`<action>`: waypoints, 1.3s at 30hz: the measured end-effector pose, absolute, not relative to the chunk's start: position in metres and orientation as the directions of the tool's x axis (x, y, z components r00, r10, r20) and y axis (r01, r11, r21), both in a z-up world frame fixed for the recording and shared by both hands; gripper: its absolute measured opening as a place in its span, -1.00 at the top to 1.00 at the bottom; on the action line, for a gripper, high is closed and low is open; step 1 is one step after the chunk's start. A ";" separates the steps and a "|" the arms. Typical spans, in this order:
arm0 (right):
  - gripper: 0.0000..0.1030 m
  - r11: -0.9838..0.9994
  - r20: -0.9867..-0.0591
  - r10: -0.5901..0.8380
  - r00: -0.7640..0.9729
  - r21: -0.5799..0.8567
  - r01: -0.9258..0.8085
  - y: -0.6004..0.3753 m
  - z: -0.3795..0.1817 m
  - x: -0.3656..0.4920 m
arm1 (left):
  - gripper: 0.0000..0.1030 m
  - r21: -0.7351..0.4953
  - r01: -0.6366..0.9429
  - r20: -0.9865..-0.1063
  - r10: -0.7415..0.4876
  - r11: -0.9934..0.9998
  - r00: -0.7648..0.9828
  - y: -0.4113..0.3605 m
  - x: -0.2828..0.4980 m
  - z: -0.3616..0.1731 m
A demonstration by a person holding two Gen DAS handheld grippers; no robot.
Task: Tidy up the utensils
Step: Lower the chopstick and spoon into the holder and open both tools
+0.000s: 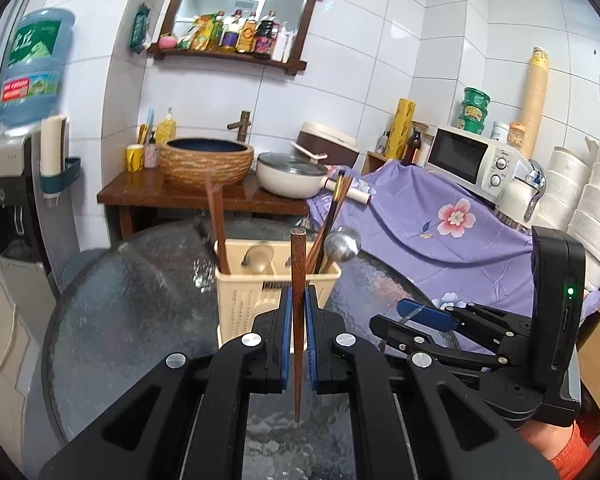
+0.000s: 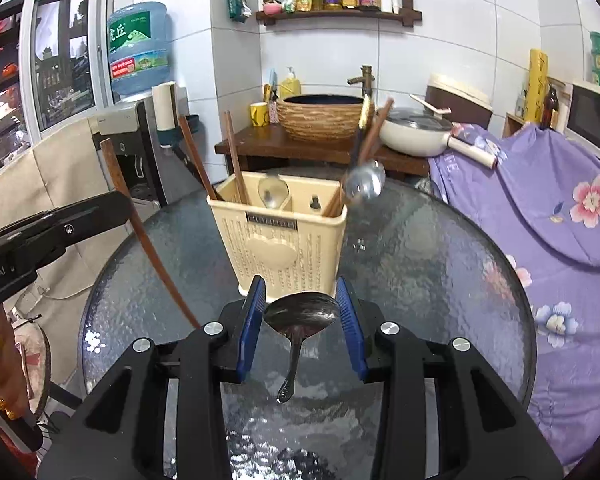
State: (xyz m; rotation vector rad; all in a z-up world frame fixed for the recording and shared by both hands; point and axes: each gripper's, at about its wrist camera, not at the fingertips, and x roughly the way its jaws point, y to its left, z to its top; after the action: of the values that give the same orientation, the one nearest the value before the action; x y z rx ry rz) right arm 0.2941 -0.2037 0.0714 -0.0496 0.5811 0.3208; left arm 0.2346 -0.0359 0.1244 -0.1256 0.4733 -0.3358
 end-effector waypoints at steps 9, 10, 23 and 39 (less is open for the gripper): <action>0.27 0.950 -0.473 0.291 0.832 0.043 -0.308 -0.198 0.145 0.333 | 0.87 -0.174 0.286 -0.375 -0.332 0.942 0.866 -0.036 0.270 0.190; 0.27 0.951 -0.467 0.290 0.835 0.039 -0.308 -0.197 0.153 0.337 | 0.87 -0.165 0.278 -0.362 -0.320 0.946 0.875 -0.035 0.272 0.198; 0.27 0.967 -0.379 0.222 0.899 -0.032 -0.252 -0.181 0.185 0.393 | 0.87 -0.121 0.142 -0.317 -0.174 0.982 0.932 -0.038 0.339 0.241; 0.27 0.962 -0.469 0.204 0.859 -0.066 -0.264 -0.169 0.076 0.409 | 0.87 -0.056 0.127 -0.483 -0.138 0.990 0.865 -0.054 0.368 0.140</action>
State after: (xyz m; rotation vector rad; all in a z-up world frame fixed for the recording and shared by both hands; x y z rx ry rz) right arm 0.4086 -0.1692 0.0759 -0.1294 0.4780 0.2462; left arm 0.3682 -0.0540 0.1395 -0.0221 0.5074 -0.1392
